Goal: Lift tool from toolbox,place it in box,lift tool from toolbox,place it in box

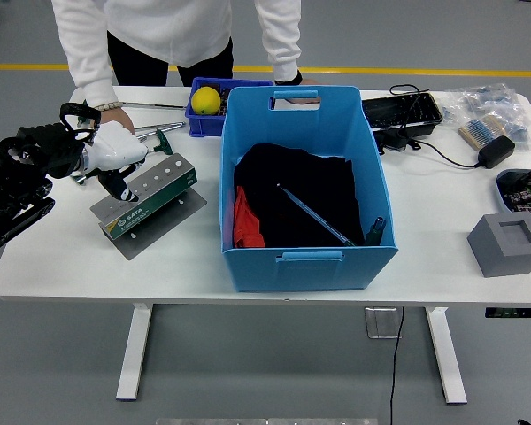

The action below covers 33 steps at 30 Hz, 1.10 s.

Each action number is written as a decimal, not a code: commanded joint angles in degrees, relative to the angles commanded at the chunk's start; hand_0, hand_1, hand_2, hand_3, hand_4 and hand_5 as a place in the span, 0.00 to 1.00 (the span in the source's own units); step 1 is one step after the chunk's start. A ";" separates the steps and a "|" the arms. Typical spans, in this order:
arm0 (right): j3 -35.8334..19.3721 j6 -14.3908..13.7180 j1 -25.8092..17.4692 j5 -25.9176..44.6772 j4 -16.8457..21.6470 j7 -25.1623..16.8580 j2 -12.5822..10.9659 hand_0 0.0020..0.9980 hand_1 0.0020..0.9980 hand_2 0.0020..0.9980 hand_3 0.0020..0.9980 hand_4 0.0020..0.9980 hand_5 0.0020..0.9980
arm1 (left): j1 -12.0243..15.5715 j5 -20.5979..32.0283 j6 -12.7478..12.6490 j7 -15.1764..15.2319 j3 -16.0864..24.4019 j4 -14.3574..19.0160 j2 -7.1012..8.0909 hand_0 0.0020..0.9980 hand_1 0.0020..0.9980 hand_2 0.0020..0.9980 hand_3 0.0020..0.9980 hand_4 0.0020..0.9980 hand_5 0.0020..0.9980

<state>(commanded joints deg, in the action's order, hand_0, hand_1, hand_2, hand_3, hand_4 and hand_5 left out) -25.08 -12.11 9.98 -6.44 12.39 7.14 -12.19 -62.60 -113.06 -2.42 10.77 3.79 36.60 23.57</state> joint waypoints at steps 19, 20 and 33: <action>0.41 -0.20 -0.03 0.44 0.16 -0.10 0.10 0.65 0.63 0.70 0.56 0.80 0.68 | 0.15 -0.03 -2.08 1.26 -0.36 -0.30 0.04 0.20 0.11 0.13 0.14 0.85 0.45; 0.40 -0.21 -0.03 0.40 0.17 -0.09 0.10 0.65 0.63 0.70 0.56 0.80 0.68 | 0.15 0.03 -2.32 1.37 -0.42 -0.33 0.05 0.15 0.06 0.10 0.13 0.83 0.48; 0.16 -0.41 -0.19 0.11 0.28 -0.01 0.22 0.65 0.63 0.70 0.56 0.80 0.68 | -0.02 0.51 -5.77 2.52 -0.44 -0.78 0.23 0.09 0.00 0.06 0.09 0.82 0.52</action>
<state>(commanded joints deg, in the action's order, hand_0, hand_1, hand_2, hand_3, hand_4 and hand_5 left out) -24.91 -12.52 9.79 -6.34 12.67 7.12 -11.97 -62.62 -112.56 -8.18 13.29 3.35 35.82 23.80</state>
